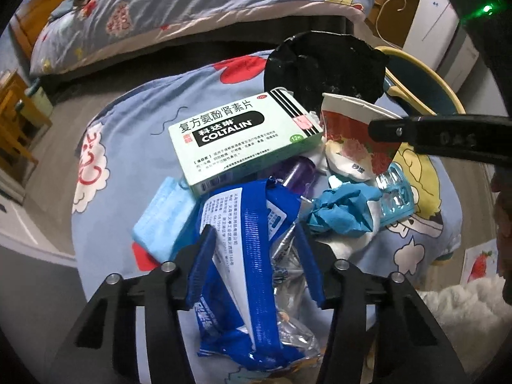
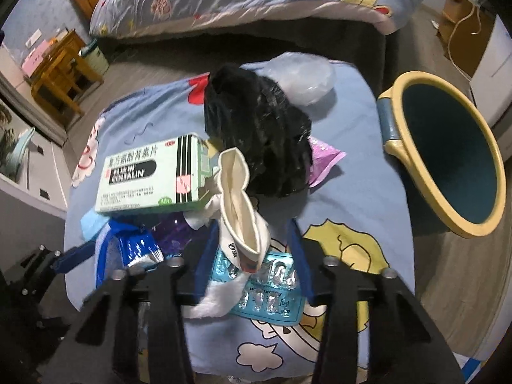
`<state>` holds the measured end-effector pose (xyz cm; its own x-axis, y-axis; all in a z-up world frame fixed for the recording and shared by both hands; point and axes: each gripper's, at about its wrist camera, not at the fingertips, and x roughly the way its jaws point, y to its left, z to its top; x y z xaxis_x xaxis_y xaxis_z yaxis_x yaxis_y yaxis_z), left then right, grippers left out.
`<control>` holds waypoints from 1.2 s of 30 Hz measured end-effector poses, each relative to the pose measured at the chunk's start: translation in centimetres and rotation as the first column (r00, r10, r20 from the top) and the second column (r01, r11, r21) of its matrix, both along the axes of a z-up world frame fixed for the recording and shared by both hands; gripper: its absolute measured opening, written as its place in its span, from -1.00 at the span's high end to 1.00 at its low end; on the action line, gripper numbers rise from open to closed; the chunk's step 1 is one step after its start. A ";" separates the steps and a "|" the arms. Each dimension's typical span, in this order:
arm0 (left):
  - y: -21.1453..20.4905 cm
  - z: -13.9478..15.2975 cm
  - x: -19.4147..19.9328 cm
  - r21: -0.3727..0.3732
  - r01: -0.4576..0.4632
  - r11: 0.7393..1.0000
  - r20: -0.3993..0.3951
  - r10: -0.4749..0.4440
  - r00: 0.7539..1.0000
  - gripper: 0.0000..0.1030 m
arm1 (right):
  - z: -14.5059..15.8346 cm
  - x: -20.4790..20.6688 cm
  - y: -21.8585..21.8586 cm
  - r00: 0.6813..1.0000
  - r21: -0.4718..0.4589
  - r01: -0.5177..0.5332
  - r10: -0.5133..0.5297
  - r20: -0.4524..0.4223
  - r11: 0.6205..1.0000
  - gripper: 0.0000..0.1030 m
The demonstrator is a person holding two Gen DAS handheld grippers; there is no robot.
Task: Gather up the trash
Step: 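Grasp the blue snack wrapper with the left gripper while the right grasps the red-white paper cup, then carry both items over the yellow-rimmed bin and open both grippers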
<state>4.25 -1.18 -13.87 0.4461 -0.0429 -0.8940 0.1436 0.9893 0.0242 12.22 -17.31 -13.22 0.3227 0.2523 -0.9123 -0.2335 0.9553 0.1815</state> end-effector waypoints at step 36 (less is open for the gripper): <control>-11.1 14.0 4.2 -0.097 0.243 0.965 0.299 -0.204 0.932 0.81 | 15.5 3.3 -14.8 0.953 0.179 0.133 -0.175 0.247 0.975 0.82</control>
<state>8.41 -12.30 0.10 0.6459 -0.2783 -0.7109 0.3675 0.9295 -0.0300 15.56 -32.13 2.25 0.5893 0.3153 -0.7439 -0.1453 0.9471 0.2863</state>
